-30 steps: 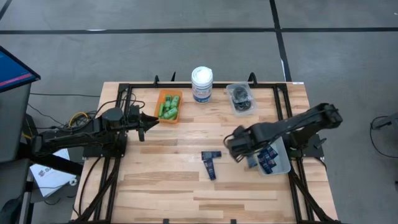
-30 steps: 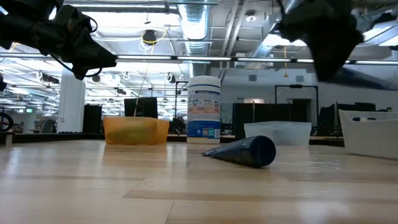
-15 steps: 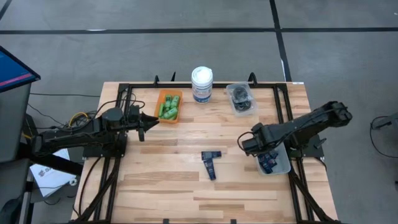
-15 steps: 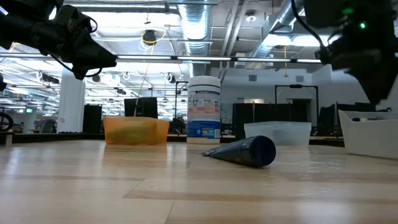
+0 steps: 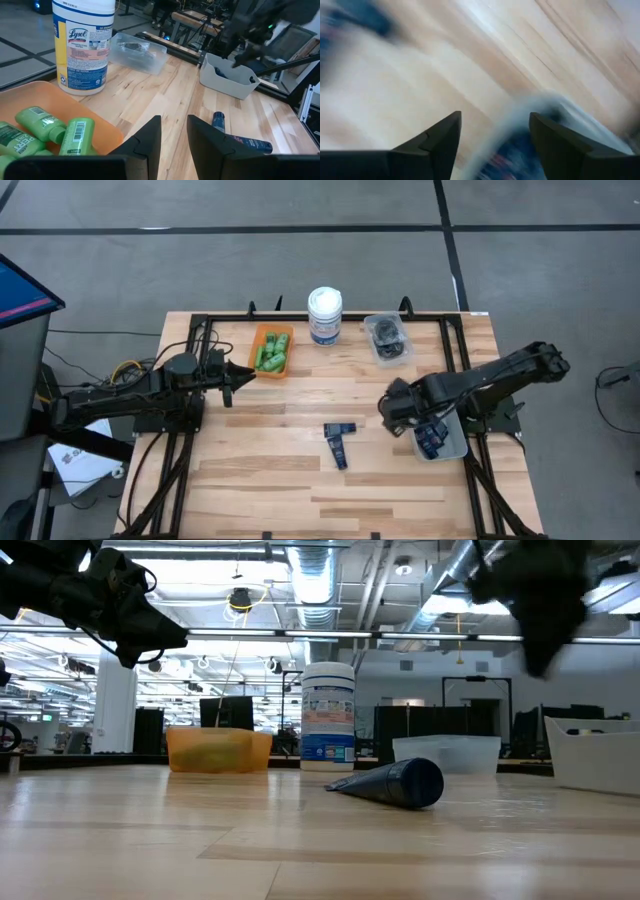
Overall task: Pick & Place Travel size toiletries
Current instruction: Put the blue shave cream into the gray bin
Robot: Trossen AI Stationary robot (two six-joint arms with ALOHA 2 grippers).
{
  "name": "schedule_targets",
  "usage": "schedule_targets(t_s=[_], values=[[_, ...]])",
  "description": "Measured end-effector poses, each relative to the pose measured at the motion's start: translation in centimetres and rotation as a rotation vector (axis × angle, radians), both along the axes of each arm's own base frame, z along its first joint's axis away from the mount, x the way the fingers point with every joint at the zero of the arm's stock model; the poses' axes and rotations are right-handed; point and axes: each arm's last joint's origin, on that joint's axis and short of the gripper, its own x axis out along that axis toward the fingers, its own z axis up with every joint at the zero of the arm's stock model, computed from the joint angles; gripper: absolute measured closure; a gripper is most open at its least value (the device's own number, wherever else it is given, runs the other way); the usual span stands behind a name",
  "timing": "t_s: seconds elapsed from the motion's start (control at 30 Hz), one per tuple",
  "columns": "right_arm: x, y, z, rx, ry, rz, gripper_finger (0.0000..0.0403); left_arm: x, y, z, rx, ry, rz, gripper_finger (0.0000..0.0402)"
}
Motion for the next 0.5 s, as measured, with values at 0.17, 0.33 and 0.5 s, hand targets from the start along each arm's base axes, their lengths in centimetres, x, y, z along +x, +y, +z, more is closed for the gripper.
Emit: schedule_targets(t_s=[0.17, 0.33, 0.5], values=[[3.6, 0.9, 2.4, -0.020, -0.316, 0.360, 0.0166, 0.0, 0.0, 0.0, 0.000, 0.000, 0.000, 0.0312], [6.5, 1.4, 1.3, -0.119, -0.383, 0.650, 0.0173, 0.0, 0.0, 0.0, 0.001, -0.001, 0.000, 0.0312], [9.1, 1.3, -1.7, -0.133, -0.333, 0.732, 0.0167, 0.0, 0.0, 0.1, 0.003, -0.008, 0.000, 0.0312]])
